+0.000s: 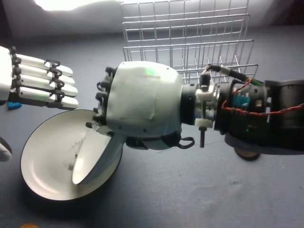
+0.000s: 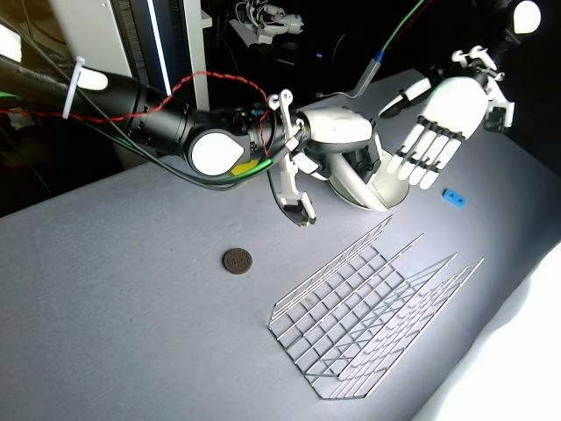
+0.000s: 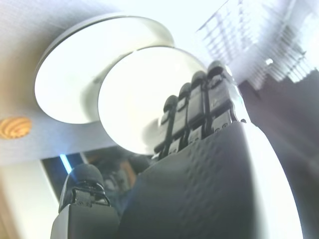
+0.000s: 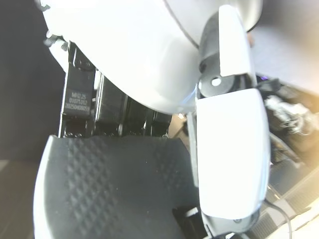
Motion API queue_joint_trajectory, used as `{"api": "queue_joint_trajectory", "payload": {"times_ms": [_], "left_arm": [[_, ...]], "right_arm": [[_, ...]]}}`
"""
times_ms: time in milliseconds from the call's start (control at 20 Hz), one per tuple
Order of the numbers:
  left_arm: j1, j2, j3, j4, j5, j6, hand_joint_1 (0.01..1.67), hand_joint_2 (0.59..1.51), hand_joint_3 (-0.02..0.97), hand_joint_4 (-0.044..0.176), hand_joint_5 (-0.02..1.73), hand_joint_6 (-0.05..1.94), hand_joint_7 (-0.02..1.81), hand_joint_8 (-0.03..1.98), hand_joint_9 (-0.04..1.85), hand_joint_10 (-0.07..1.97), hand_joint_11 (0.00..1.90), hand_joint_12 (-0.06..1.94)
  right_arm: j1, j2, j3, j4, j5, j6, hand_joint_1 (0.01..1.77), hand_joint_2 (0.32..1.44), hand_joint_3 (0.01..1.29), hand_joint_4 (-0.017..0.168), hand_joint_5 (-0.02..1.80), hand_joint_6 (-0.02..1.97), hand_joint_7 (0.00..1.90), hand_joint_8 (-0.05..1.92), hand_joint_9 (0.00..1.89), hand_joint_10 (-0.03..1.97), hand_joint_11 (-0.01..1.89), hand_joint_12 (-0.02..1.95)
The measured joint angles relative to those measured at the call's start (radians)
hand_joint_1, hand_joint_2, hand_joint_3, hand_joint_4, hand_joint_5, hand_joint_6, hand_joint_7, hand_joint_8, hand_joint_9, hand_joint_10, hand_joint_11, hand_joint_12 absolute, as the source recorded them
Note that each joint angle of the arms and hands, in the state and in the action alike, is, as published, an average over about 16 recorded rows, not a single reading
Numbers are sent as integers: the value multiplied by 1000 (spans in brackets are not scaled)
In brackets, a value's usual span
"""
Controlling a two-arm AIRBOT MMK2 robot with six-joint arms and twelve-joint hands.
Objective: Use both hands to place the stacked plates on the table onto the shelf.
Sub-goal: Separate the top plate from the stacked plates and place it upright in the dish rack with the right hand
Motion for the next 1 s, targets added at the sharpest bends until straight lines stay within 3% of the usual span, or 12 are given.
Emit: {"api": "queue_joint_trajectory", "payload": {"times_ms": [450, 750, 1000], "left_arm": [[-19, 7, 59, -8, -30, -35, 24, 1075, 14, 1, 21, 19, 19, 9, 22, 7, 15, -13], [-38, 13, 69, 1, -34, -55, 23, 1077, 14, 1, 21, 20, 19, 9, 22, 7, 15, -13], [-59, 17, 65, 7, -37, -70, 24, 1078, 14, 0, 21, 20, 19, 10, 22, 7, 15, -12]], "right_arm": [[116, 128, -114, 27, -66, 172, 1169, 981, 13, 4, 1049, 753, 1150, 640, 1301, 25, 940, 1022], [246, 218, -160, 25, -152, 400, 1169, 980, 13, 1, 1046, 775, 1151, 629, 1313, 25, 955, 1003], [359, 275, -163, -52, -227, 669, 1170, 979, 13, -3, 1045, 779, 1144, 638, 1316, 24, 961, 991]]}}
